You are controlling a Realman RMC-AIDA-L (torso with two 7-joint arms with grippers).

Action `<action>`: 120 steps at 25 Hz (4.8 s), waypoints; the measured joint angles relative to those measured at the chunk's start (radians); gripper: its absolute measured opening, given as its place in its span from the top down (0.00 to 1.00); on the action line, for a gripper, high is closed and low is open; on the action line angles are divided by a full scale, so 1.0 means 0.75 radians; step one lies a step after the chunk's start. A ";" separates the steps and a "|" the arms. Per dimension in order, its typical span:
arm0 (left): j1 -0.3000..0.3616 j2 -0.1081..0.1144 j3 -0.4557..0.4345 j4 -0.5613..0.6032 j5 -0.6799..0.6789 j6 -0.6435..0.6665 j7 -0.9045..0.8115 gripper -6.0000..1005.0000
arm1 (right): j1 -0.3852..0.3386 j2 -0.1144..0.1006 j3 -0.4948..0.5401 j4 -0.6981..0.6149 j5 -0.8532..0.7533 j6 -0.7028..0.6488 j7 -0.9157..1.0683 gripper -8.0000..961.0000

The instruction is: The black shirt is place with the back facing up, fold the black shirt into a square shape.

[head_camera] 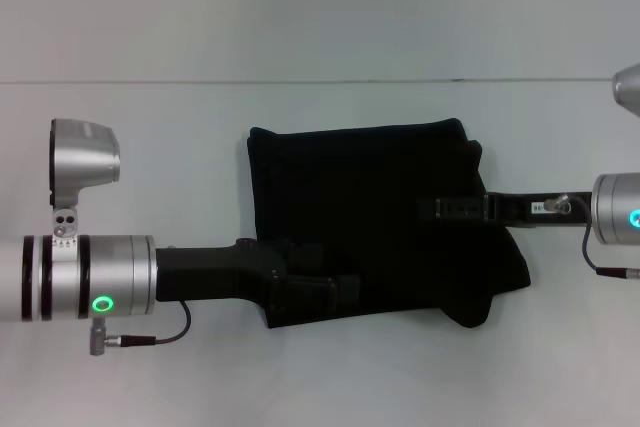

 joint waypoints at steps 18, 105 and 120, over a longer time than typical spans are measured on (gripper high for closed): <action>0.000 0.000 -0.001 -0.015 -0.009 0.000 -0.001 0.06 | 0.011 0.002 -0.012 -0.003 0.019 -0.005 -0.010 0.06; -0.002 0.008 -0.012 -0.016 -0.012 -0.013 -0.006 0.06 | 0.010 0.012 -0.011 -0.021 0.145 0.129 -0.081 0.93; -0.012 0.010 -0.014 -0.016 -0.014 -0.071 -0.037 0.06 | -0.030 0.006 -0.002 -0.017 0.149 0.286 -0.085 0.61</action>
